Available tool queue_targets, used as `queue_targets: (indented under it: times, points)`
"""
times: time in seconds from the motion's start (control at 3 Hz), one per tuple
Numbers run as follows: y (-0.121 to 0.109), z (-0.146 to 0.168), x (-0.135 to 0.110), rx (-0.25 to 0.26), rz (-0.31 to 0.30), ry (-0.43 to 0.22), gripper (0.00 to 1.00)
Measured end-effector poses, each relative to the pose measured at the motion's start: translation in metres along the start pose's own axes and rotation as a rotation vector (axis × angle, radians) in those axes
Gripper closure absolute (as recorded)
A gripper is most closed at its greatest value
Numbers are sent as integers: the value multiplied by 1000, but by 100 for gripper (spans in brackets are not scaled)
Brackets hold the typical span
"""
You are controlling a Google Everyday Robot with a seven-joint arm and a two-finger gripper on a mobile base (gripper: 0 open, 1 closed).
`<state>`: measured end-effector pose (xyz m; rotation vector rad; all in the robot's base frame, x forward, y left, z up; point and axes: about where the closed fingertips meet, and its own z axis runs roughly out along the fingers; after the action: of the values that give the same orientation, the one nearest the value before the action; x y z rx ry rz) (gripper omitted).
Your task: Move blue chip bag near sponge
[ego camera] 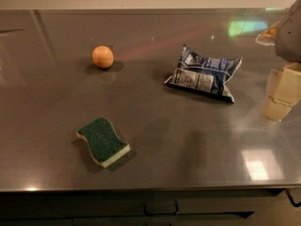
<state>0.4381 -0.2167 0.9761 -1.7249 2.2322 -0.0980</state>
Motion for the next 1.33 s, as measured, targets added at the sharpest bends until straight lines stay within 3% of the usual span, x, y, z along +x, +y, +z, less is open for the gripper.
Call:
queue_targets:
  times: [0.67, 1.33]
  points:
    - [-6, 4, -6, -21, 31, -32, 0]
    - [-53, 32, -28, -23, 121, -129, 0]
